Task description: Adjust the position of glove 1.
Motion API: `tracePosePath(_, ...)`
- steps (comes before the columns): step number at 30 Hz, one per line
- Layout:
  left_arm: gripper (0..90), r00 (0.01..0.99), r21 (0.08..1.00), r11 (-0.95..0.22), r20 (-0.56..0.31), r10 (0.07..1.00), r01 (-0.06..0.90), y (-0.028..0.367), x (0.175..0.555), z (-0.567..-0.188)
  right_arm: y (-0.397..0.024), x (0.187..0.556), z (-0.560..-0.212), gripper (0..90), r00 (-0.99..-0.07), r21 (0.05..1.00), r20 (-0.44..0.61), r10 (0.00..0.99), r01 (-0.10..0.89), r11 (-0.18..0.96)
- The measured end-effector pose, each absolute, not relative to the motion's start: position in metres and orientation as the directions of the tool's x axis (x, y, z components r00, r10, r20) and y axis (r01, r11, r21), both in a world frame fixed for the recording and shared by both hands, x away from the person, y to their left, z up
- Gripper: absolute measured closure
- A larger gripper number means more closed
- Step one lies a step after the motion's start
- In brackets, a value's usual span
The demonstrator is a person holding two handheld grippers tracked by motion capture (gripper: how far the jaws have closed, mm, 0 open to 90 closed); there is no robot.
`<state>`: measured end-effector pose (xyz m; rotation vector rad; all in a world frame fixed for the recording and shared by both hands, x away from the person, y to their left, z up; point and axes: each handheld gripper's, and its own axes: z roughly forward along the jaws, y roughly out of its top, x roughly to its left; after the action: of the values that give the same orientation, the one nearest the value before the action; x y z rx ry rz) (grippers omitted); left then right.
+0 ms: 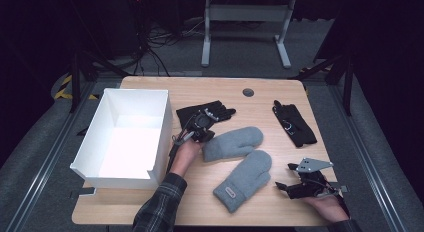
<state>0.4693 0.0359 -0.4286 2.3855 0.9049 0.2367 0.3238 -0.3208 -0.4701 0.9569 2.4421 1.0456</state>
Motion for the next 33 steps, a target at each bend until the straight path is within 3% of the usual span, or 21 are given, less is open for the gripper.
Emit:
tracePosePath(9, 90.0, 0.762, 0.566, -0.618, -0.029, 0.647, 0.545, 0.042, 0.433, -0.429, -0.321, 0.324, -0.470, 14.6, -0.724, 0.730, -0.026, 0.689, 0.457, 0.507)
tracePosePath(13, 88.9, 0.775, 0.625, -0.585, -0.052, 0.629, 0.517, 0.041, 0.432, -0.420, -0.321, 0.324, -0.470, 14.6, -0.724, 0.730, -0.026, 0.689, 0.457, 0.507)
tracePosePath(20, 61.8, 0.824, 0.660, -0.588, -0.084, 0.561, 0.468, 0.017, 0.431, -0.419, -0.321, 0.324, -0.470, 14.7, -0.724, 0.731, -0.026, 0.689, 0.457, 0.507)
tracePosePath(24, 55.0, 0.831, 0.637, -0.618, -0.066, 0.552, 0.461, 0.006, 0.433, -0.429, -0.321, 0.324, -0.470, 14.7, -0.724, 0.731, -0.026, 0.689, 0.457, 0.507)
tracePosePath(29, 57.2, 0.836, 0.603, -0.649, -0.054, 0.546, 0.463, -0.002, 0.433, -0.440, -0.321, 0.324, -0.470, 14.7, -0.724, 0.731, -0.026, 0.689, 0.457, 0.507)
tracePosePath(33, 70.8, 0.843, 0.583, -0.672, -0.041, 0.536, 0.456, -0.004, 0.433, -0.443, -0.321, 0.324, -0.470, 14.6, -0.724, 0.730, -0.026, 0.689, 0.457, 0.507)
